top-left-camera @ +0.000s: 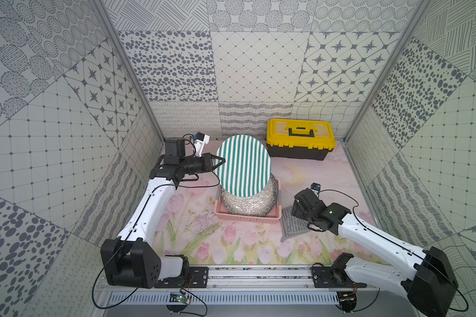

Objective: Wipe the wet plate dry
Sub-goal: Place the towel at the center of the board.

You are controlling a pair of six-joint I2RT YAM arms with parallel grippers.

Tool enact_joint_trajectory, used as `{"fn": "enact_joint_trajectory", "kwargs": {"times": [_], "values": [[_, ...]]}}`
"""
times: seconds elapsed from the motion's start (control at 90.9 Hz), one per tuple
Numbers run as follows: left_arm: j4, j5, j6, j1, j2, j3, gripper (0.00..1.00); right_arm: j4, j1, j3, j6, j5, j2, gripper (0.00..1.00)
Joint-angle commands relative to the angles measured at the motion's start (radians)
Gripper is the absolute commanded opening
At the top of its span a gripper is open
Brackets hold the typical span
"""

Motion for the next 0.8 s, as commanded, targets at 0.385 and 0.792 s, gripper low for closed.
{"fn": "enact_joint_trajectory", "kwargs": {"times": [0.385, 0.792], "values": [[0.053, 0.315, 0.010, 0.029, -0.003, -0.006, 0.00, 0.228, -0.279, 0.250, -0.302, -0.852, -0.055, 0.81], [-0.010, 0.520, 0.036, -0.035, -0.017, -0.012, 0.00, 0.574, -0.345, 0.221, -0.155, -1.155, 0.068, 0.70]]}}
